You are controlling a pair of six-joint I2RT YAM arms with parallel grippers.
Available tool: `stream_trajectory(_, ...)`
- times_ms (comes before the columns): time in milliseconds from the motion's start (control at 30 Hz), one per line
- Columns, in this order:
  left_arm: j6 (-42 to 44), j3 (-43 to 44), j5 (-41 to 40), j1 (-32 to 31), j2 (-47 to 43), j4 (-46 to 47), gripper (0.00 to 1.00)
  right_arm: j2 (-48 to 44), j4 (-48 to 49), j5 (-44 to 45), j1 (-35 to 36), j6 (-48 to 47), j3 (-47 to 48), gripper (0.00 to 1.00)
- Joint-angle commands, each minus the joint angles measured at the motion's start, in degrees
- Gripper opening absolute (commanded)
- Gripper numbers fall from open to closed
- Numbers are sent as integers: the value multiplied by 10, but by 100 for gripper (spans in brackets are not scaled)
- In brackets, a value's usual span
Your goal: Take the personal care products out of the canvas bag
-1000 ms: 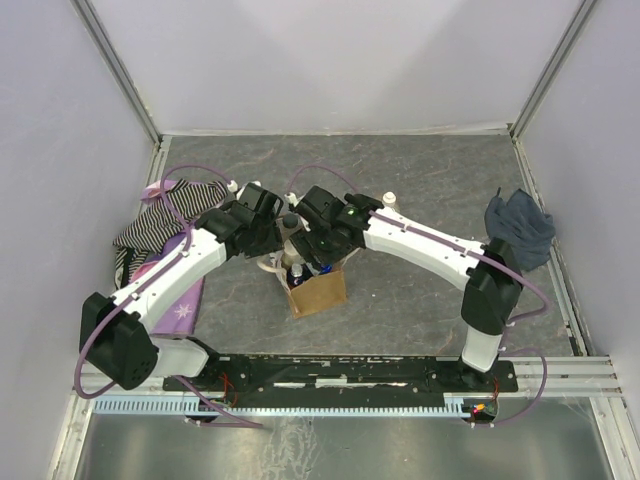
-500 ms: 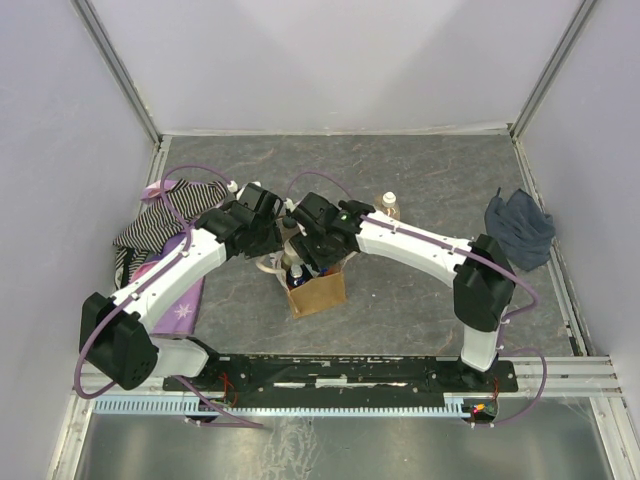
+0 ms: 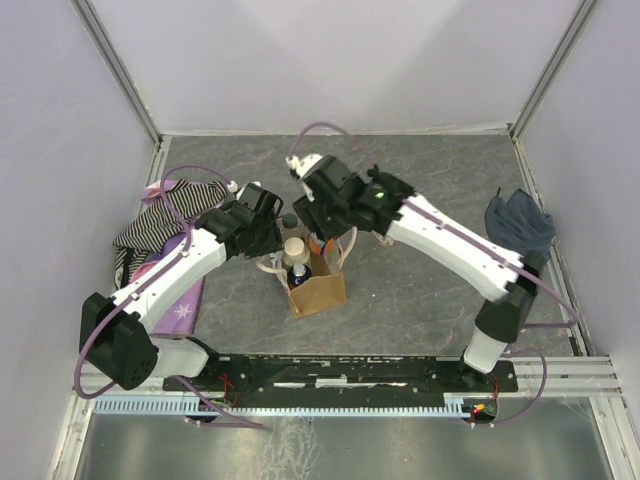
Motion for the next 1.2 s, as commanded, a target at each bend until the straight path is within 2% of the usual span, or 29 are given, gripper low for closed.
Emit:
stream_trajectory(0, -8, -2, 31, -3, -14, 13, 54, -87, -9, 75, 1, -33, 114, 35)
stream_trajectory(200, -8, -2, 29, -3, -18, 13, 54, -111, -31, 141, -15, -55, 209, 37)
stream_trajectory(367, -8, -1, 31, -3, -19, 13, 55, -119, -49, 156, -62, -68, 232, 37)
stream_trajectory(500, -8, -2, 32, -3, -19, 13, 54, -131, -35, 139, -99, -65, 184, 36)
stream_trajectory(733, -15, -4, 47, -3, -15, 22, 54, -124, 15, 132, -123, -60, 93, 36)
stream_trajectory(867, -14, -4, 43, -3, -19, 22, 55, -114, 61, 74, -155, -41, 20, 36)
stream_trajectory(1167, -12, -13, 43, -3, -18, 20, 55, -60, 118, 31, -168, -15, -82, 36)
